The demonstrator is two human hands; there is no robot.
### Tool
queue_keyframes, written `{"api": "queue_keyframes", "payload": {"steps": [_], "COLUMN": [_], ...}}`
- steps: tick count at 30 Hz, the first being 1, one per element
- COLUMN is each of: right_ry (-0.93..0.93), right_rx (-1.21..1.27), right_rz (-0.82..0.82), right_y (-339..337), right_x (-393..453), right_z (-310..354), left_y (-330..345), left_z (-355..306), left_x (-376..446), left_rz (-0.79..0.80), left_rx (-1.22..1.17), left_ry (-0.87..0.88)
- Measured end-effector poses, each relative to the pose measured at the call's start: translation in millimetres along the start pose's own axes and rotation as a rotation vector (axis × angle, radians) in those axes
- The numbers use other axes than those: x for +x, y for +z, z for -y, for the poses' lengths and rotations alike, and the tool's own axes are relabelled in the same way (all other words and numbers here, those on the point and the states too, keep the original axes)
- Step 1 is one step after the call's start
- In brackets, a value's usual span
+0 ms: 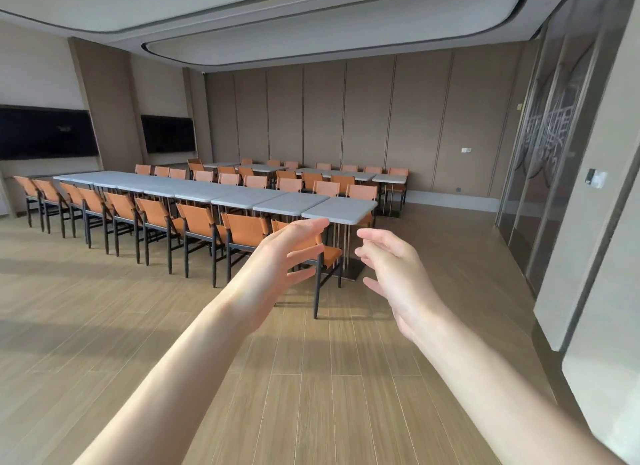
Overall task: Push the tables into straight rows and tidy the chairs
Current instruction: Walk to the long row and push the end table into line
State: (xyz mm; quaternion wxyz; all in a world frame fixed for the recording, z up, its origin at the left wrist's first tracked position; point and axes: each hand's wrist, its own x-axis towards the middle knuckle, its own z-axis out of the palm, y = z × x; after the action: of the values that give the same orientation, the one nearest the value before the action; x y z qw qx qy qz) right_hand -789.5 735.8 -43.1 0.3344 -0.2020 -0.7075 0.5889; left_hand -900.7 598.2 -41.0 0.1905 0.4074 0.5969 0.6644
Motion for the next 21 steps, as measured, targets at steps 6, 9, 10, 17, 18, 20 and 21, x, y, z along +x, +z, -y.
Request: {"api": "queue_keyframes", "payload": {"steps": [6, 9, 10, 17, 18, 20, 21], "right_ry": [-0.01, 0.005, 0.007, 0.005, 0.01, 0.018, 0.019], "right_rx": [0.008, -0.005, -0.011, -0.017, -0.013, 0.002, 0.008], "right_rz": [-0.029, -0.041, -0.046, -0.079, -0.078, -0.078, -0.077], "right_y": [37, 47, 50, 61, 62, 63, 63], "right_x": [97, 132, 143, 220, 232, 259, 273], "right_z": [-8, -17, -20, -46, -52, -63, -69], "left_y": [-63, -74, -77, -98, -99, -101, -101], "left_z": [28, 43, 49, 87, 93, 104, 110], "left_x": [103, 137, 147, 217, 228, 253, 266], "left_rz": [0.011, 0.02, 0.034, 0.035, 0.035, 0.032, 0.035], "left_rx": [0.002, -0.018, -0.014, 0.007, 0.01, 0.011, 0.018], "left_ry": [-0.009, -0.041, -0.044, -0.066, -0.069, -0.079, -0.081]}}
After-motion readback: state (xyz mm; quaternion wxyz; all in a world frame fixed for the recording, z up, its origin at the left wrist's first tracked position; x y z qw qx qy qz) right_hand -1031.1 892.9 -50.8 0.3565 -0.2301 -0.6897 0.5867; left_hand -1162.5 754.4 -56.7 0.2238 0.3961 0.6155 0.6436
